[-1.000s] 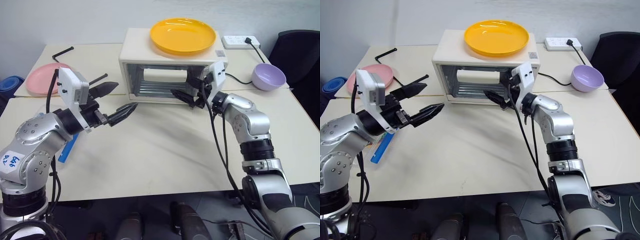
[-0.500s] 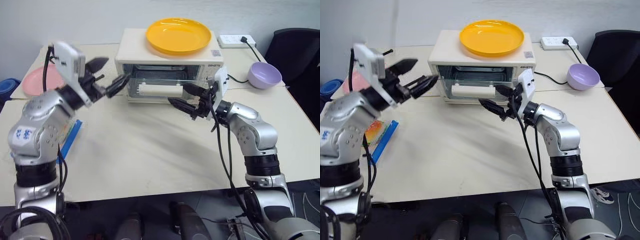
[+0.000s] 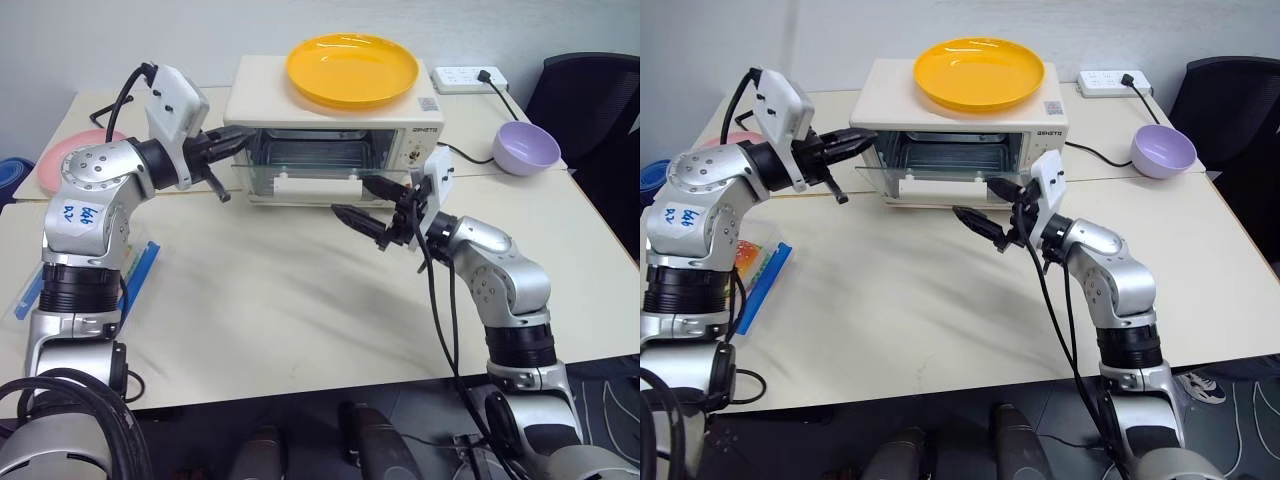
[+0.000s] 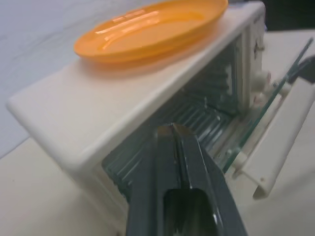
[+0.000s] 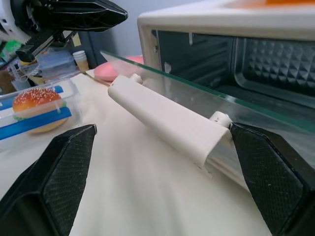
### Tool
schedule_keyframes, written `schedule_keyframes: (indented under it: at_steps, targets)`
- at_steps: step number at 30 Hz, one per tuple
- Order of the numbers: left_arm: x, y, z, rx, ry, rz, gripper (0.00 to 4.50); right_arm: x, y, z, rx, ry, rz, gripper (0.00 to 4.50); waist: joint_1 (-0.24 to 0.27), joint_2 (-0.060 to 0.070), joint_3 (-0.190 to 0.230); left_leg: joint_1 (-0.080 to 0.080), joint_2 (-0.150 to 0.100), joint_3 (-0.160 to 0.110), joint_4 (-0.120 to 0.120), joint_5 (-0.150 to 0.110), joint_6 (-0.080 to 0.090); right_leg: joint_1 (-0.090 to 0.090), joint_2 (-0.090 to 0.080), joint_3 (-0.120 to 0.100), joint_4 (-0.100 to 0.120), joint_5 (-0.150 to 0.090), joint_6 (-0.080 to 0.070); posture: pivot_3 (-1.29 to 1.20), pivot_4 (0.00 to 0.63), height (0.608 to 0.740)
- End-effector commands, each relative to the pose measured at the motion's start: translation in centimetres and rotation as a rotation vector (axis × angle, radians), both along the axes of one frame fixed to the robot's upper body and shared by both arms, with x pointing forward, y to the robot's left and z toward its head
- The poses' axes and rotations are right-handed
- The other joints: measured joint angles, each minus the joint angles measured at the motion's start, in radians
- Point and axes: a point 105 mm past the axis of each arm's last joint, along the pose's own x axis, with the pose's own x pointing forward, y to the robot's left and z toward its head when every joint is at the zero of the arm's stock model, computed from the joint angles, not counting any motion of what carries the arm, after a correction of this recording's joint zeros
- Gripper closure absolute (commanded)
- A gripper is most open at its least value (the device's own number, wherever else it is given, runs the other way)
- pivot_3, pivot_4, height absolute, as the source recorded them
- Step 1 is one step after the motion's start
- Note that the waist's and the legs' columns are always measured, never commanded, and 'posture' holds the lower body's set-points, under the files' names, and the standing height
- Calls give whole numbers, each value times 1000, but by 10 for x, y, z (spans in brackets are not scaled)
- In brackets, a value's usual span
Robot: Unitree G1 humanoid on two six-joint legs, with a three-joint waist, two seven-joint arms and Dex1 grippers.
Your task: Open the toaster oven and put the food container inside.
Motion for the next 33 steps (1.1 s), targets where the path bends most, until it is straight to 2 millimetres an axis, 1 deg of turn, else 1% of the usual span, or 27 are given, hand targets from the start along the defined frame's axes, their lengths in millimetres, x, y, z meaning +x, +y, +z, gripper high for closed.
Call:
schedule_keyframes:
  at_steps: [1, 7, 10, 11, 14, 16, 18, 22, 25, 27, 29, 31, 33]
  targets:
    - [-1, 1, 9, 86, -49, -47, 4450, -12, 10, 9, 19, -35, 41, 0, 2, 0, 0, 0, 0, 0, 0, 0, 0, 0, 0, 0, -1, 0, 0, 0, 150, 740]
    - [-9, -7, 1, 144, -4, -182, 4450, -15, 6, 7, 22, -31, -3, 0, 4, 0, 0, -2, 0, -1, 1, 0, 1, -1, 0, -1, -1, 0, 0, 0, 150, 740]
    - [-16, -8, -4, 152, 33, -241, 4450, -15, -2, 7, 20, -31, -48, 0, 6, 0, 0, -10, 0, -1, 3, 0, 1, -7, 0, -1, 1, 0, 1, 0, 150, 740]
    - [-18, -8, -5, 155, 39, -251, 4450, -15, -4, 7, 19, -31, -57, 0, 8, 0, 0, -15, -1, 0, 5, 0, 1, -14, -1, 0, 4, 0, 1, 0, 150, 740]
    - [-17, -5, -9, 160, 49, -244, 4450, -20, -16, 5, 8, -27, -100, 0, 15, 0, 0, -17, -1, 0, 7, 0, 1, -16, -1, 0, 6, 0, 1, 0, 150, 740]
    - [-17, -4, -12, 161, 55, -241, 4450, -28, -28, 1, -1, -12, -129, 0, 24, 0, 0, -17, -1, 0, 9, -1, 1, -15, -1, 0, 6, 0, 1, 0, 150, 740]
    - [-17, -3, -15, 164, 66, -242, 4450, -40, -39, -5, -20, 9, -140, 0, 28, 0, 0, -17, -1, 0, 10, -1, 1, -14, -1, 0, 7, 0, 1, 0, 150, 740]
    - [-19, -2, -23, 181, 85, -245, 4450, -62, -46, -12, -47, 47, -101, 0, 29, 0, 0, -17, -2, -1, 14, -1, 2, -13, 0, -1, 7, 0, 1, 0, 150, 740]
    - [-18, 0, -22, 165, 85, -240, 4450, -69, -48, -12, -56, 55, -91, 0, 25, 0, 0, -15, -2, 0, 16, -1, 3, -11, 1, 0, 7, 0, 1, 0, 150, 740]
    - [-18, 0, -16, 126, 82, -235, 4450, -67, -47, -8, -44, 48, -96, 0, 23, 0, 0, -13, -2, 1, 16, -1, 3, -11, 2, 1, 8, 0, 1, 0, 150, 740]
    - [-20, 1, -7, 71, 82, -230, 4450, -53, -44, -1, -25, 32, -119, 0, 21, 0, 0, -12, -2, 1, 16, -1, 3, -11, 4, 2, 9, 0, 1, 0, 150, 740]
    - [-23, 1, -1, 24, 91, -232, 4450, -45, -40, 3, -15, 22, -129, 0, 20, 0, 0, -12, -1, 1, 16, -1, 3, -11, 5, 2, 10, 0, 1, 0, 150, 740]
    - [-33, 4, 6, -41, 116, -259, 4069, -31, -34, 10, 1, 3, -129, 0, 21, 0, 0, -13, -1, 0, 16, -1, 3, -11, 5, 2, 10, 0, 1, 0, 150, 740]
